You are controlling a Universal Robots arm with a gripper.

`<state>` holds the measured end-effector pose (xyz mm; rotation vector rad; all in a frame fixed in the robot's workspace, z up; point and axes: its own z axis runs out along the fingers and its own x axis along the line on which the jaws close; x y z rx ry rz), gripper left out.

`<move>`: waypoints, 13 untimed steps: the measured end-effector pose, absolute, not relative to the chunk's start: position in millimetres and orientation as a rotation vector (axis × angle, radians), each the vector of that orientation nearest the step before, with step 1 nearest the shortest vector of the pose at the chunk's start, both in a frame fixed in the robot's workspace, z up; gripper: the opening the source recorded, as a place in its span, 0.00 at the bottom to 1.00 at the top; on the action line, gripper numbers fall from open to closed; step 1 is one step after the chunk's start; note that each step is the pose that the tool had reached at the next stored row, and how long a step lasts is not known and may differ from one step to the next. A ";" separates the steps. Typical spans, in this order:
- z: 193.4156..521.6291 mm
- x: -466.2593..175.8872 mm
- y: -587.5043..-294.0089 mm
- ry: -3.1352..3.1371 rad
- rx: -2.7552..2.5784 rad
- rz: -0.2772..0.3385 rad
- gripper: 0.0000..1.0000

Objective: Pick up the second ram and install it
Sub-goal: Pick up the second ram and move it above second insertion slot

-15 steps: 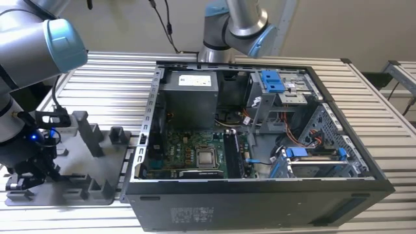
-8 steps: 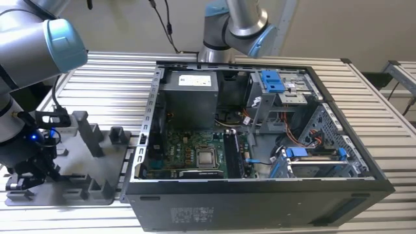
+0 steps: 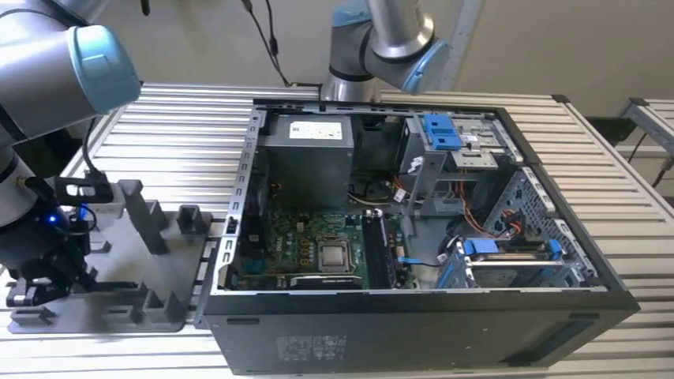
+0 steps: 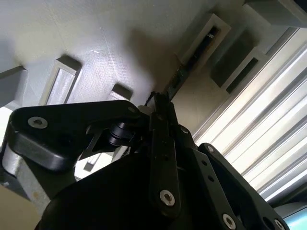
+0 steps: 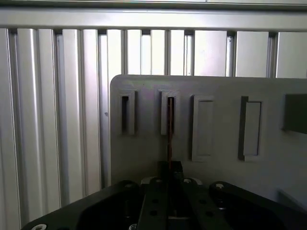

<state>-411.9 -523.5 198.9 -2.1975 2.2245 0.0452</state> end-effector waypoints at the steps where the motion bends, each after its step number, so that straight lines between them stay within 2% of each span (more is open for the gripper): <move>1: 201.4 -411.9 -523.5 2.224 -2.197 0.045 0.14; 13: 217.9 -411.9 -523.5 2.226 -2.196 0.045 0.14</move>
